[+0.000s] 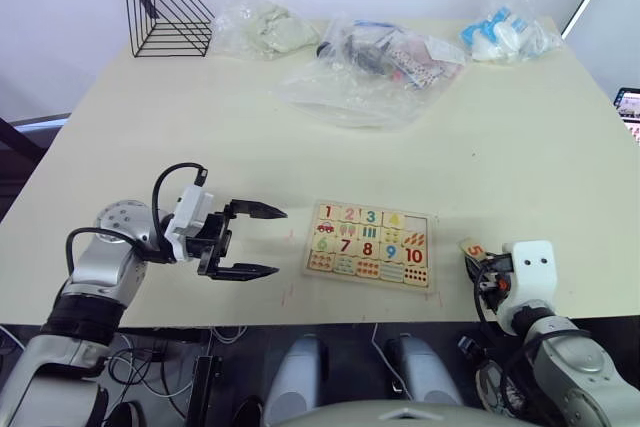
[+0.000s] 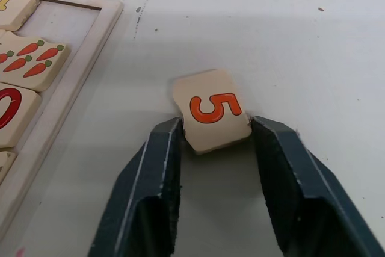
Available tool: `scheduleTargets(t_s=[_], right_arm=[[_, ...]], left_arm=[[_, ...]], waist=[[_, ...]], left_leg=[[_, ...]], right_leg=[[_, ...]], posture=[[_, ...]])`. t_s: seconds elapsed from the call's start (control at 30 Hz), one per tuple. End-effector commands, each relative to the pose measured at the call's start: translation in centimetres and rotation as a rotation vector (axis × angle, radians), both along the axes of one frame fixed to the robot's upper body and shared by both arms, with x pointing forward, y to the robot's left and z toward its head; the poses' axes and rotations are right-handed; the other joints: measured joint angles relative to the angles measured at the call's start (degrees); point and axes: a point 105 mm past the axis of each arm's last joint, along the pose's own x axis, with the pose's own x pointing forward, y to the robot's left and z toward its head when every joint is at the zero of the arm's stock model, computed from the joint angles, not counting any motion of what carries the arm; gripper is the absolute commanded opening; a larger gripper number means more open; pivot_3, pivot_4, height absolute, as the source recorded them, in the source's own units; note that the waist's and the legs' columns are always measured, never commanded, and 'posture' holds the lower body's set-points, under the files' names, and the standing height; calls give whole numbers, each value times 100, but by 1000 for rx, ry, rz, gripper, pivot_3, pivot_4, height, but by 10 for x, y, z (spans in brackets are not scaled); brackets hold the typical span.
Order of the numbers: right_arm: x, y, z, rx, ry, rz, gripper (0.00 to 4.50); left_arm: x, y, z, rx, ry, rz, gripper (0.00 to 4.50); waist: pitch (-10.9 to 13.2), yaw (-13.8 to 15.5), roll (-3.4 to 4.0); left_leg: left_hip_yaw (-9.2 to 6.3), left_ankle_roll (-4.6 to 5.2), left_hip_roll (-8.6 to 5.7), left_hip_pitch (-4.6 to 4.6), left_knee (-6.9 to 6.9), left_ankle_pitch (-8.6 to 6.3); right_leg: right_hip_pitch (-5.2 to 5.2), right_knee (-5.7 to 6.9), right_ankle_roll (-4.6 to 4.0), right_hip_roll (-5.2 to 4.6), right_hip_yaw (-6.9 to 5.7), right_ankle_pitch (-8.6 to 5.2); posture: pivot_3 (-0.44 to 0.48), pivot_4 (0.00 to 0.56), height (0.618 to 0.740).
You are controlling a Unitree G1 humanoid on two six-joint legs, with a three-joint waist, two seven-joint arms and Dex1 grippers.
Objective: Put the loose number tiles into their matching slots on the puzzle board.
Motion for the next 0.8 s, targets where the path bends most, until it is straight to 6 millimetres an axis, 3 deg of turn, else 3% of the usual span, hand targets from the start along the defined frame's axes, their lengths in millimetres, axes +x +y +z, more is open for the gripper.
scheduleTargets(t_s=[0.03, 0.33, 0.47, 0.8], right_arm=[[-5, 1, -4, -2, 30, 9, 1816], [-3, -1, -5, -9, 31, 44, 1816], [-1, -4, -5, -23, 27, 60, 910], [6, -13, 7, -64, -31, 148, 910]], left_arm=[[-1, 0, 6, -6, -21, -32, 4500], [-1, 1, 6, -4, -20, -30, 4500], [-1, 1, 5, -4, -20, -29, 4500], [-1, 2, 4, -3, -20, -26, 4500]], waist=[[0, 0, 0], [-1, -22, -1], [-1, -25, -2], [-2, -23, -3]], left_leg=[[0, 0, 0, 0, 0, 0], [3, 0, 0, 2, 1, 0], [4, 0, 0, 2, 1, 0], [6, 0, 0, 2, 2, 0]], right_leg=[[0, 0, 0, 0, 0, 0], [0, 2, 0, 0, 3, 0], [0, 3, 0, 0, 4, 0], [0, 3, 1, 0, 5, 0]], posture=[[0, 150, 740], [0, 150, 740], [0, 150, 740], [0, 150, 740]])
